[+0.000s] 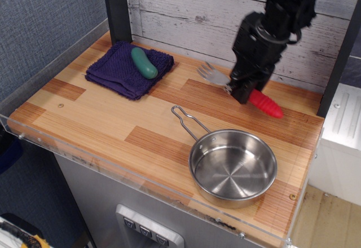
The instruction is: Take a spoon from the lower left corner of the kitchen counter. Move the spoon to the upper right corner, next to a pot.
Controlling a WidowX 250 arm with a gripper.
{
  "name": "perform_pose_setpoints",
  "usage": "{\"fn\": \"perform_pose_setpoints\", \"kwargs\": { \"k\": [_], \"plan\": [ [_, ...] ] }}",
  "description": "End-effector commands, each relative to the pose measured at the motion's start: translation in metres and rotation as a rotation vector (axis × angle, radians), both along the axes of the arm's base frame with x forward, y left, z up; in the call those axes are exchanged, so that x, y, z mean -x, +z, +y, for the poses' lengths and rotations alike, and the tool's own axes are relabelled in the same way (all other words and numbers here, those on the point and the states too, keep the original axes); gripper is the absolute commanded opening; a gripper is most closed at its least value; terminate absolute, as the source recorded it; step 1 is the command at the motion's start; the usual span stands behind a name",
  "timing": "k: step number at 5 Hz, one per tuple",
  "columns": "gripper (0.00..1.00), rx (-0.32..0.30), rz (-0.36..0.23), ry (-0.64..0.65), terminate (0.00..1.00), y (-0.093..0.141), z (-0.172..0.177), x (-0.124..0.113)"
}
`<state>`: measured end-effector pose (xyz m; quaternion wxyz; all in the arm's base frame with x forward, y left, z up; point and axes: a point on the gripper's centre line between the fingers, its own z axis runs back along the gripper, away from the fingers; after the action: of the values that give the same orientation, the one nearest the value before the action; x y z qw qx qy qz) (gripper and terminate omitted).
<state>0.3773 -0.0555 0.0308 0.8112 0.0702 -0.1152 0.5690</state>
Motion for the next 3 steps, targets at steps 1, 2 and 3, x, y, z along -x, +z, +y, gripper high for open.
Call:
{"fn": "perform_pose_setpoints", "kwargs": {
  "k": [1, 2, 3],
  "plan": [
    [0.0, 0.014, -0.016, -0.043, 0.0, -0.0026, -0.0056, -0.0136],
    [0.0, 0.031, -0.014, -0.051, 0.0, -0.0058, -0.0021, -0.0135],
    [1.0, 0.101, 0.038, -0.074, 0.0, -0.0061, -0.0003, -0.0082]
  ]
}}
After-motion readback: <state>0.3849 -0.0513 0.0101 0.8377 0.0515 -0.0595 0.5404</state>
